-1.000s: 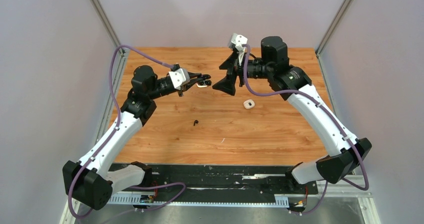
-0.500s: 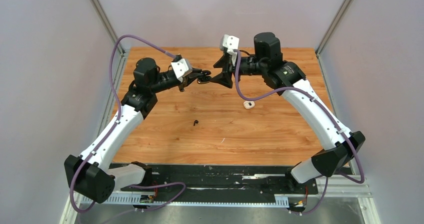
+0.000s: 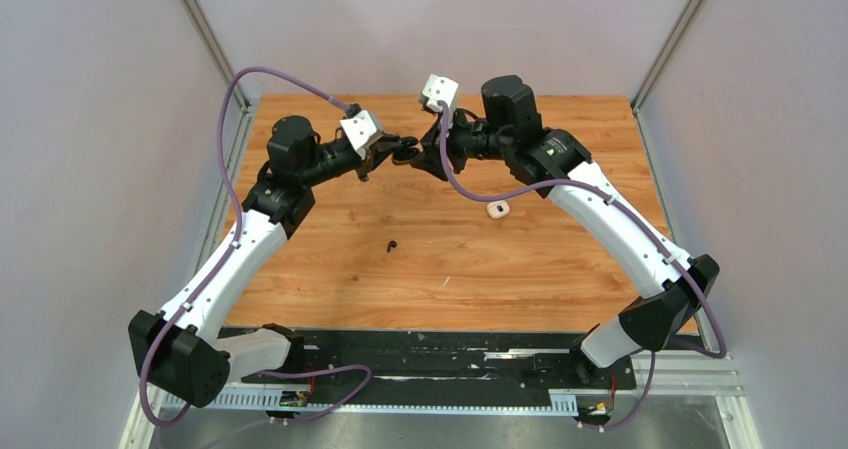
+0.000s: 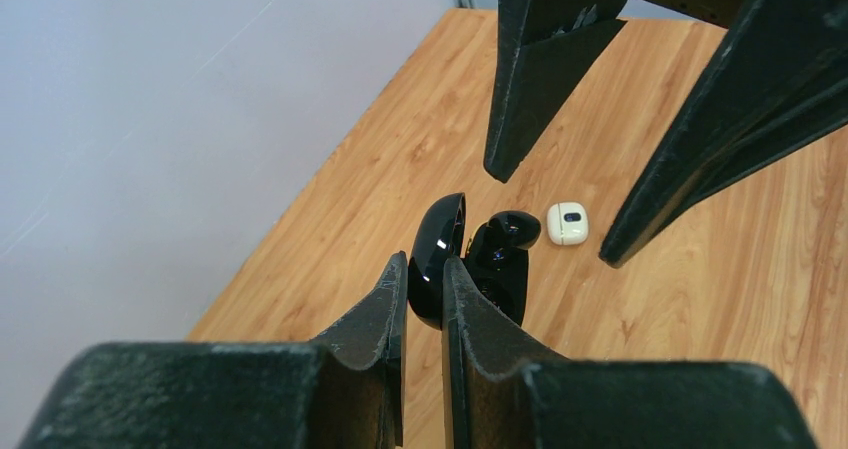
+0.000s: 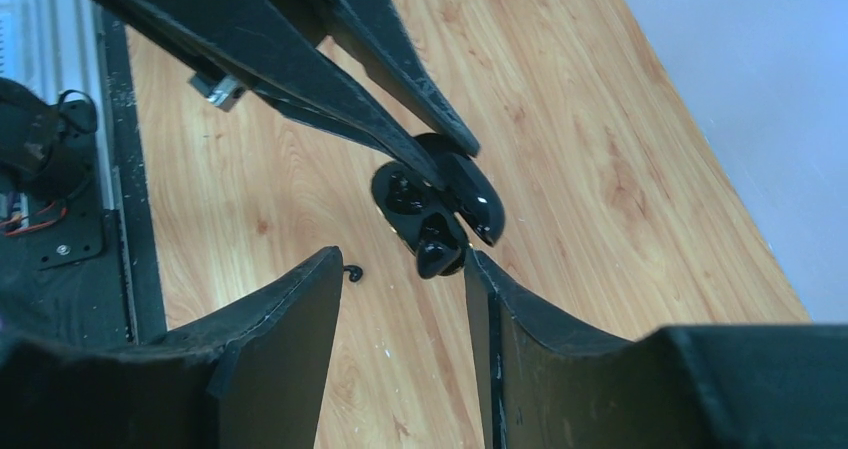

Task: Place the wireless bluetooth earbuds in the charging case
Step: Adjust the earbud with the charging case.

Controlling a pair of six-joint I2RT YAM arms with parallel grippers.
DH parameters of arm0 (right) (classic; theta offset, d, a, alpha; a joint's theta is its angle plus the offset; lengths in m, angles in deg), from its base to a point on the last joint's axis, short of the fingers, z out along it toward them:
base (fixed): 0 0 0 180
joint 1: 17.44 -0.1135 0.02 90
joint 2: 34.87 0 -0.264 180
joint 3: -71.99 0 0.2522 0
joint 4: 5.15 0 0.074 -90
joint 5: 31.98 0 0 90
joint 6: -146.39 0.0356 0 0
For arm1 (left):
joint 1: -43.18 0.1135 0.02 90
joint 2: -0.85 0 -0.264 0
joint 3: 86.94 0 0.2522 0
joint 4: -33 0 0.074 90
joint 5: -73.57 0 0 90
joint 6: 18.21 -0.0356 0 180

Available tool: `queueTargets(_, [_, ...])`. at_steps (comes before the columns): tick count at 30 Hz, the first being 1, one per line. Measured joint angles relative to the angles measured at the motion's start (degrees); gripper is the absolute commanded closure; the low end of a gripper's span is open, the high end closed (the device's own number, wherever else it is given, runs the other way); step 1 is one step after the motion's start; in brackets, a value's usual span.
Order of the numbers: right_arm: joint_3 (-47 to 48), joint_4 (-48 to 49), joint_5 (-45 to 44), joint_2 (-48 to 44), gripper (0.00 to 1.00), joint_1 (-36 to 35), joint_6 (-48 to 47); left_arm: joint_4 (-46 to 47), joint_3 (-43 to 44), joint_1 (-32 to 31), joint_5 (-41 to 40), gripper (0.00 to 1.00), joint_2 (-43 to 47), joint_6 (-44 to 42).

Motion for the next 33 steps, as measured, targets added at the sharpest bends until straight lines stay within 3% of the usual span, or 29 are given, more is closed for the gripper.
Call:
queueTargets(8, [-0.11, 0.09, -5.62, 0.63, 0.58, -0.35, 1.05, 0.22, -0.02, 0.00, -0.66, 1.00, 0.00, 1.07])
queueTargets(21, [-0.11, 0.17, -5.90, 2.38, 0.66, -0.44, 1.86, 0.59, -0.02, 0.00, -0.48, 1.00, 0.00, 1.95])
queueTargets(27, [-0.11, 0.11, -5.62, 2.38, 0.86, -0.44, 2.23, 0.57, -0.02, 0.02, -0.28, 1.00, 0.00, 1.90])
queueTargets(33, [-0.11, -0.07, -5.64, 2.38, 0.95, -0.63, 2.47, 0.28, -0.02, 0.22, -0.68, 1.00, -0.02, 1.73])
